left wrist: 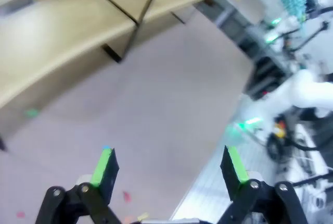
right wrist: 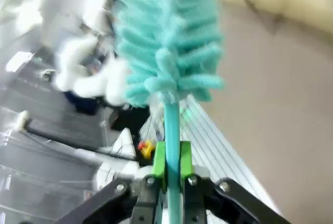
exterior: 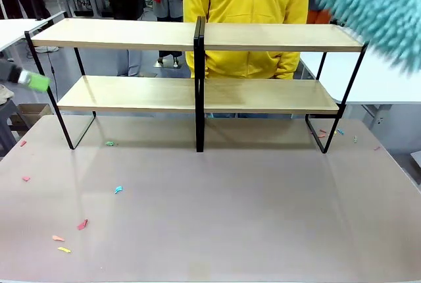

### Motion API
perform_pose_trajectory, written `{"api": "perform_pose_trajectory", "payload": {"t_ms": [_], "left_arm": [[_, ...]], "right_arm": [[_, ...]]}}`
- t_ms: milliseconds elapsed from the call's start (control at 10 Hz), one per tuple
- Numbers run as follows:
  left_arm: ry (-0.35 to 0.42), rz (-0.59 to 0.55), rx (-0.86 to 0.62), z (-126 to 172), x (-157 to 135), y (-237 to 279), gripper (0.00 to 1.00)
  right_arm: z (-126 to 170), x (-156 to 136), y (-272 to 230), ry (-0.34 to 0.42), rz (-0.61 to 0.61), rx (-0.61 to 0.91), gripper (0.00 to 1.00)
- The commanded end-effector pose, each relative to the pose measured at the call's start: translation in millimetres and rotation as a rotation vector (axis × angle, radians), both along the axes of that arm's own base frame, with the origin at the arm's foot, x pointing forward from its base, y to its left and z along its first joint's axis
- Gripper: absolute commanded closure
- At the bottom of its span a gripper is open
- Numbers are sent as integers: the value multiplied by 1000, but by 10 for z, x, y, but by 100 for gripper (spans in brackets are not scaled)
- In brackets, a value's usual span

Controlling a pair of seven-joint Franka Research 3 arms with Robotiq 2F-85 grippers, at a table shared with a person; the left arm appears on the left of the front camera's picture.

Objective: Clean the shelves.
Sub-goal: Place the Duster on the table.

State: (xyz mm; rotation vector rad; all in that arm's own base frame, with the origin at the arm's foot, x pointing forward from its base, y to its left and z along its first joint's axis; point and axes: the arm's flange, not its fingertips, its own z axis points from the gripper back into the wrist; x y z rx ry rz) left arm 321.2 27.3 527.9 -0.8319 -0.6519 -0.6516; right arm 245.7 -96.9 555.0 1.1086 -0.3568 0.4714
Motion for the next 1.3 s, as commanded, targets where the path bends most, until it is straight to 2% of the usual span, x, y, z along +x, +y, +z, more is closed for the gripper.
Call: {"api": "perform_pose_trajectory", "payload": {"t_ms": [0, 100, 200, 300, 400, 500, 600, 700, 800, 900, 1000, 1200], "left_arm": [[353, 162, -201, -902, -354, 308, 0], [396, 235, -256, -1128, -230, 253, 0], [446, 285, -336, -1270, -84, 164, 0], [567, 278, -245, -1356, 72, 32, 0], [389, 187, -266, -889, 117, 725, 0], [389, 187, -266, -889, 117, 725, 0], [389, 187, -266, -889, 117, 725, 0], [389, 187, -266, -889, 117, 725, 0], [389, 187, -266, -889, 117, 725, 0], [389, 187, -266, -889, 117, 725, 0], [389, 187, -266, -889, 117, 725, 0], [389, 187, -266, -889, 117, 725, 0]], "right_arm": [[-689, 13, -236, 193, 11, -111, 88], [-1028, 42, -226, 279, 37, -197, 88], [-1244, -19, -216, 364, 170, -264, 88], [-1201, -54, -272, 367, 167, -298, 88], [-1235, -90, -167, 341, 58, -181, 88], [-1235, -90, -167, 341, 58, -181, 88], [-1396, -95, -200, 408, 104, -243, 88], [-1492, -56, 0, 409, 391, -355, 88], [-1608, 104, 194, 417, 484, -445, 88], [-1654, 282, 359, 397, 520, -454, 88], [-1725, 462, 528, 396, 485, -520, 88], [-1841, 762, 686, 431, 414, -545, 88]]}}
